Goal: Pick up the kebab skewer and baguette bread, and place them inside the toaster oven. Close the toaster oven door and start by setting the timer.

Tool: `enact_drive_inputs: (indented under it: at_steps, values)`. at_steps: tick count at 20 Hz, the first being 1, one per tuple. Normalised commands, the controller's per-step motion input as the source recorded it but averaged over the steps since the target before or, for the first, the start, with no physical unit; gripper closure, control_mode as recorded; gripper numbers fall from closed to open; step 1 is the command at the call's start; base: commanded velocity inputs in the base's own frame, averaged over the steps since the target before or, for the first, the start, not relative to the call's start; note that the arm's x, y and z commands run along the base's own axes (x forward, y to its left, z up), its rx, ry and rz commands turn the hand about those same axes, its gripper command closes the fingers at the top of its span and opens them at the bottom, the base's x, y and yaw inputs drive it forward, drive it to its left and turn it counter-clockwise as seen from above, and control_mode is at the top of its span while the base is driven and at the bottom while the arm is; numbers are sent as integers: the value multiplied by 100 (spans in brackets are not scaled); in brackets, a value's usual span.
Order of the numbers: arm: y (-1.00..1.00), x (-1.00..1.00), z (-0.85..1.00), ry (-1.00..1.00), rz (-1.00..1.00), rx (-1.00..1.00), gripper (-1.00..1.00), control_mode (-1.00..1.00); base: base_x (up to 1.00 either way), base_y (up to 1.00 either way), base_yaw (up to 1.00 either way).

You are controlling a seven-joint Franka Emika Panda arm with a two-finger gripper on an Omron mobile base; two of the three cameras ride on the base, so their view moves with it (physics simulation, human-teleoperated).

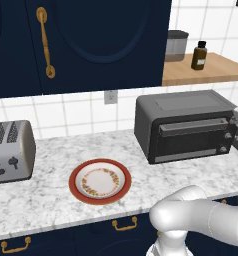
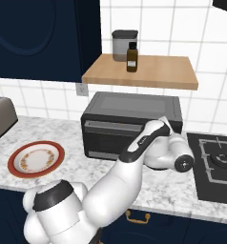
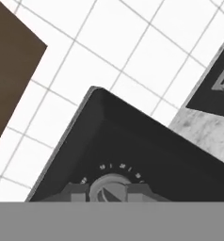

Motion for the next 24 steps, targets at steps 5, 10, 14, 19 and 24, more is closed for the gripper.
enact_drive_inputs:
  at_steps: [5, 10, 14, 19, 24]
  values:
    - [-10, 0, -8, 3, 0, 30, 100, -100, 0, 0, 0]
    - [-21, 0, -4, 3, 0, 33, 100, -100, 0, 0, 0]
    - [-18, 0, -6, 2, 0, 35, 100, -100, 0, 0, 0]
    - [-21, 0, -7, 0, 0, 36, 100, -100, 0, 0, 0]
    - [-27, 0, -4, 0, 0, 38, 100, -100, 0, 0, 0]
